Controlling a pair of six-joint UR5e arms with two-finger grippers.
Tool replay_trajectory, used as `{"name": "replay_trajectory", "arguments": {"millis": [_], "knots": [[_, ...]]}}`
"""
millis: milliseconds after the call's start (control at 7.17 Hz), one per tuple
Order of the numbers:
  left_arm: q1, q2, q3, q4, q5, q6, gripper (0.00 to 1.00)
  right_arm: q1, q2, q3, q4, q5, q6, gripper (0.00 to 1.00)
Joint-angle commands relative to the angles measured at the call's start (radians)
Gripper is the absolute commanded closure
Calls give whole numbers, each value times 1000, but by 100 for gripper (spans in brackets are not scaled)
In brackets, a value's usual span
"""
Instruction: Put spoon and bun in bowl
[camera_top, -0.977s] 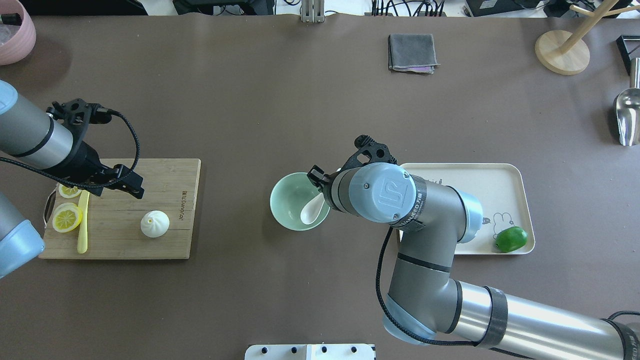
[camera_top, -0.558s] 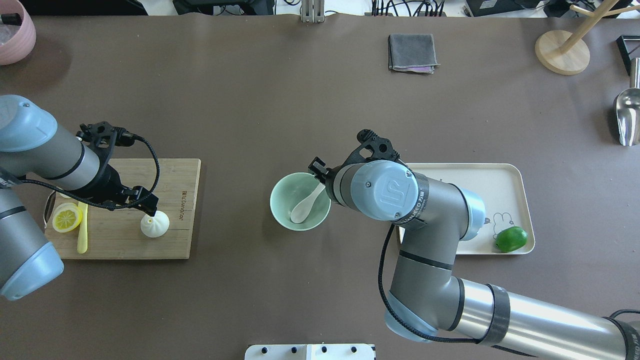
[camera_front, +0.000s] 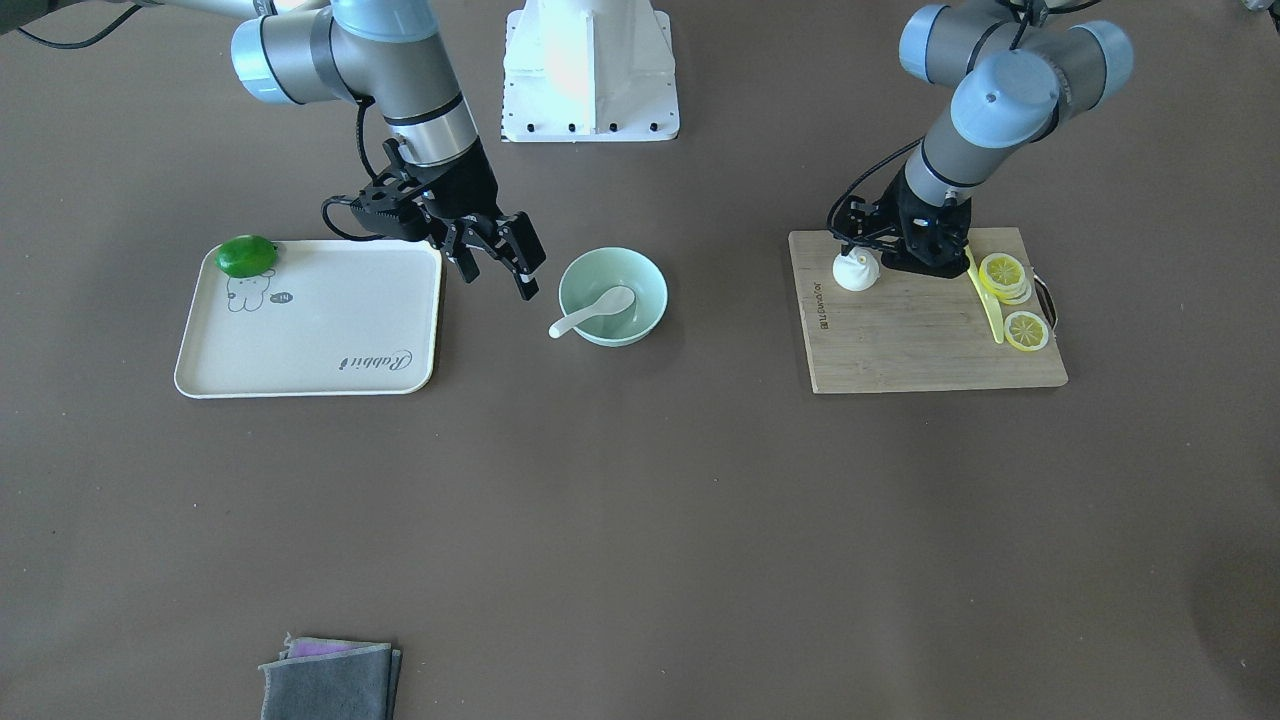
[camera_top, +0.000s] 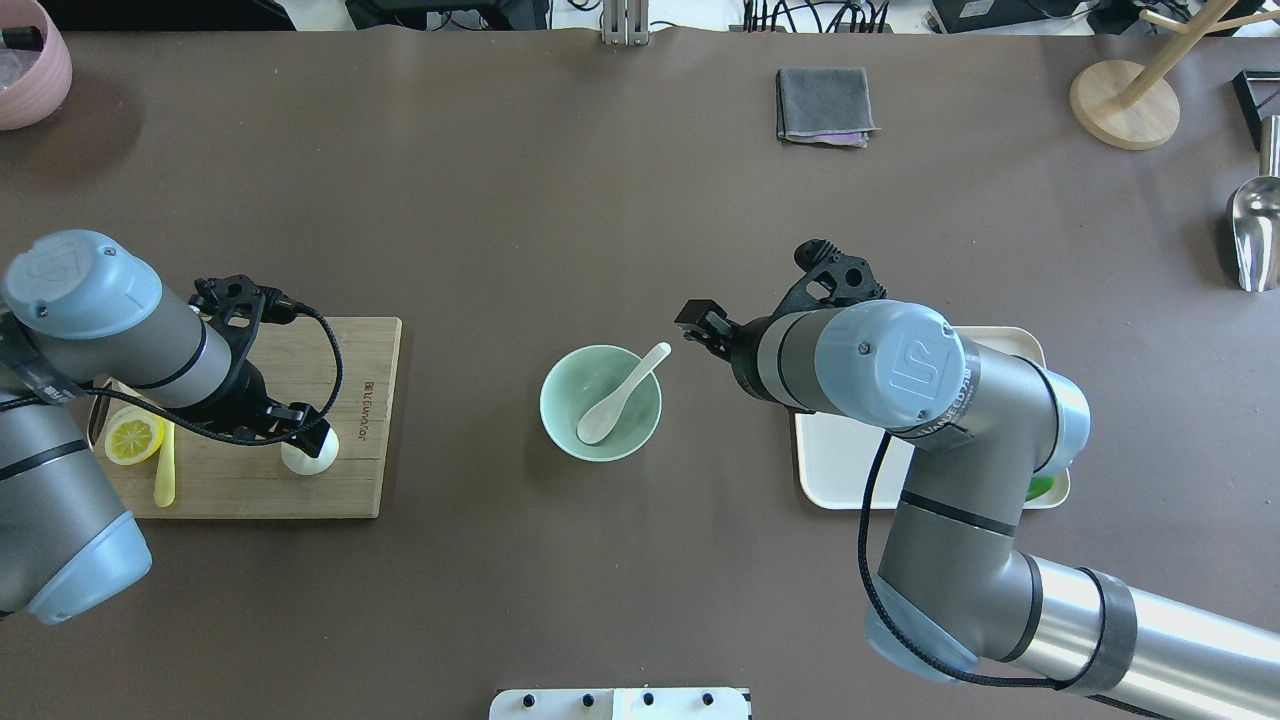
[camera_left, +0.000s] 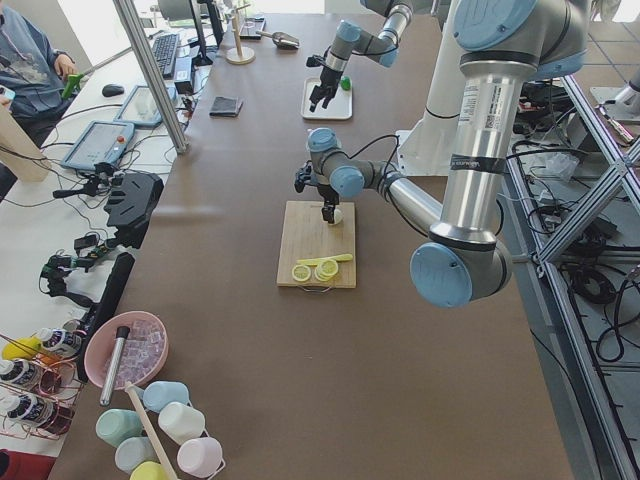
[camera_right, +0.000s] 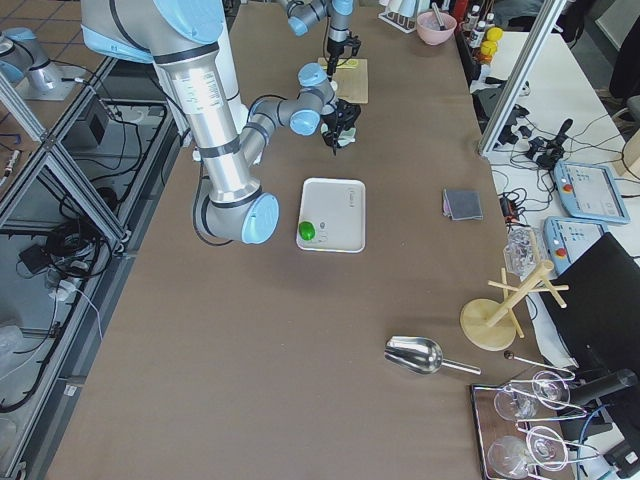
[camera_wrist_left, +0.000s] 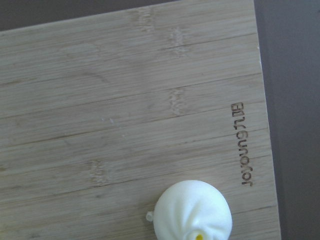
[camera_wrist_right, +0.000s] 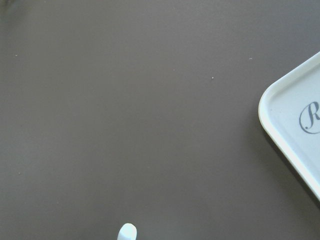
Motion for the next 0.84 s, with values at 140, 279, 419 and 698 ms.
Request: {"name": "replay_trajectory", "arguments": {"millis": [140,279,419,698], "knots": [[20,-16,6,-2,8,-35,51,7,-32,7,0,8,-30,0],[20,-17,11,-2,8,-36,62,10,-32,7,0,8,-33,0],[20,-16,11,-2,8,-36,82,10,-32,7,0,8,-37,0],[20,-20,-4,-2,6,-41,100,18,-32,8,0,14,-40,0]]}}
